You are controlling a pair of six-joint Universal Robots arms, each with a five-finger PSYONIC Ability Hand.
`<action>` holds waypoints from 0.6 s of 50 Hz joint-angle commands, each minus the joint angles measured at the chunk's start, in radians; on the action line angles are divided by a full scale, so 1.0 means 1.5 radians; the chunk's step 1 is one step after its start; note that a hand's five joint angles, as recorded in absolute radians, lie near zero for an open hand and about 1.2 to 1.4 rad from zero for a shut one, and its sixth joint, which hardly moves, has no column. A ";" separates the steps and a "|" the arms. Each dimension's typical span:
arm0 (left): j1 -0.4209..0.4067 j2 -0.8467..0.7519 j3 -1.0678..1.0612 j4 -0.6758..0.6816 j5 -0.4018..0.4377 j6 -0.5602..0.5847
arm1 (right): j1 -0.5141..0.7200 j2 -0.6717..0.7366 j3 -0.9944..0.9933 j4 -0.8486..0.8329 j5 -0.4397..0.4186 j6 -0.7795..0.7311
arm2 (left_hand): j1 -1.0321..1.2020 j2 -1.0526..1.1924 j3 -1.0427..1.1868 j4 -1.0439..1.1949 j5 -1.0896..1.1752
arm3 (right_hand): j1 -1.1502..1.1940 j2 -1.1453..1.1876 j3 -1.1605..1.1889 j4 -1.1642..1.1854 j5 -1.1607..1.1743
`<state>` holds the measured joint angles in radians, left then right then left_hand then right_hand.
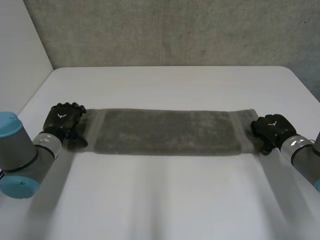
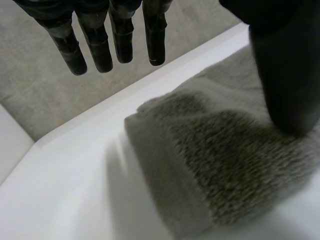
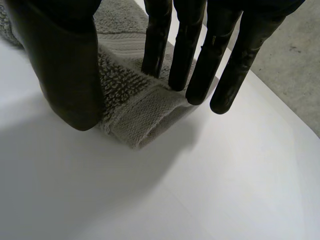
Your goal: Fold the towel.
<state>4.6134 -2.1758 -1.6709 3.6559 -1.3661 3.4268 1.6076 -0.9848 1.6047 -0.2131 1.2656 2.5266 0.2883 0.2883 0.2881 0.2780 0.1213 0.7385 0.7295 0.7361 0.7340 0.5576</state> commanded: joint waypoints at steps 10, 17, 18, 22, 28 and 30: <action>0.002 -0.018 0.014 0.002 -0.023 0.016 | 0.001 0.000 0.003 0.000 -0.009 0.000 | -0.003 -0.003 -0.003 0.004 -0.008 | 0.120 0.126 0.122 0.123 0.124; 0.002 -0.019 0.015 0.002 -0.023 0.016 | 0.002 -0.001 0.003 0.000 -0.010 0.001 | -0.003 -0.003 -0.003 0.004 -0.008 | 0.191 0.197 0.192 0.194 0.195; 0.002 -0.018 0.014 0.002 -0.024 0.015 | 0.002 -0.001 0.003 0.000 -0.010 0.001 | -0.005 -0.005 -0.005 0.002 -0.010 | 0.191 0.197 0.192 0.194 0.195; 0.005 -0.011 0.007 0.002 -0.027 0.015 | 0.002 0.000 0.004 0.000 -0.010 0.001 | -0.005 -0.005 -0.005 0.002 -0.010 | 0.368 0.374 0.369 0.371 0.372; 0.009 0.000 0.002 -0.001 -0.033 0.014 | -0.001 -0.002 0.003 0.000 -0.010 0.001 | -0.009 -0.009 -0.009 -0.002 -0.014 | 0.439 0.445 0.440 0.441 0.443; 0.010 0.010 -0.006 -0.001 -0.036 0.011 | -0.003 -0.004 0.003 0.000 -0.011 0.001 | -0.022 -0.022 -0.022 -0.015 -0.027 | 0.439 0.445 0.440 0.441 0.443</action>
<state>4.6235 -2.1848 -1.6632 3.6563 -1.4112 3.4491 1.6095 -0.9857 1.6098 -0.2132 1.2500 2.5280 0.2876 0.2862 0.2864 0.2760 0.1145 1.3062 1.2963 1.2839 1.3311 1.1486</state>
